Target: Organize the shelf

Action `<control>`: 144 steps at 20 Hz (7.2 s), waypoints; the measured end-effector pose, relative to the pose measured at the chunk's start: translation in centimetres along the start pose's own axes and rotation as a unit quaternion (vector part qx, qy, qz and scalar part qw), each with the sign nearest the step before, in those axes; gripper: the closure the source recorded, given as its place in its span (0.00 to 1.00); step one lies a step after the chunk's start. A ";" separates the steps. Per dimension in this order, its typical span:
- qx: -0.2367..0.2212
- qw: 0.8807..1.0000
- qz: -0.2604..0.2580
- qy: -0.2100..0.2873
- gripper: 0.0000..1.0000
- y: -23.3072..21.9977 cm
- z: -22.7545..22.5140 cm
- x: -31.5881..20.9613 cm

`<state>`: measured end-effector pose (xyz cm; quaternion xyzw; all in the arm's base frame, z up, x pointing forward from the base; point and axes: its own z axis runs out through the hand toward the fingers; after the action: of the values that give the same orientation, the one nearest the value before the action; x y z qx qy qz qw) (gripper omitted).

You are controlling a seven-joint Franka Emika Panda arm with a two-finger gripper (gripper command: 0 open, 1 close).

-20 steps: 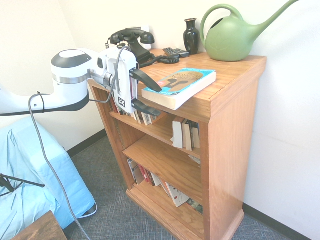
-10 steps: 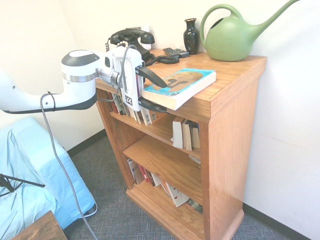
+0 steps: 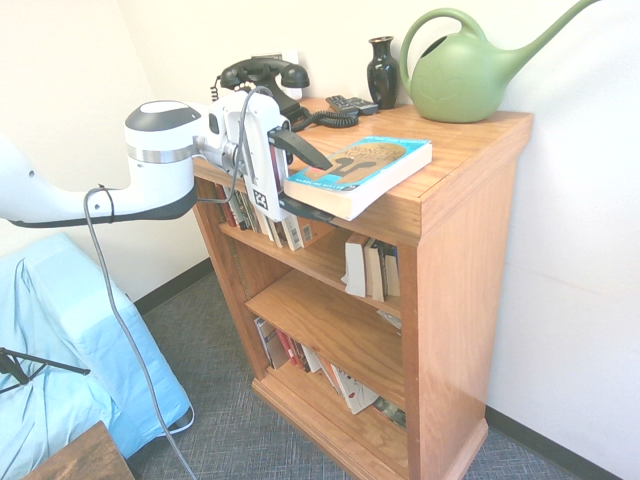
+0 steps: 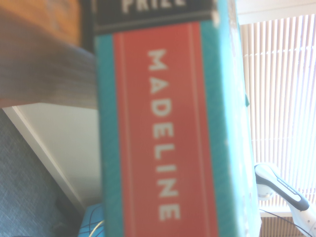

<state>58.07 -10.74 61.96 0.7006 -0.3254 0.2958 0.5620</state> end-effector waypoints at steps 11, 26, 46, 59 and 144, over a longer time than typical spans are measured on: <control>-0.018 1.000 0.003 -0.008 1.00 -0.4 1.1 -0.4; -0.003 1.000 -0.005 0.007 1.00 -2.3 1.1 -0.4; 0.131 0.975 0.147 -0.100 1.00 12.1 -5.0 3.7; 0.300 0.914 0.211 -0.173 1.00 18.8 -10.5 -6.4; 0.557 0.748 0.124 -0.340 1.00 -10.3 -9.5 -19.8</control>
<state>53.60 2.65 42.25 0.8971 -0.3560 0.2340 -0.1171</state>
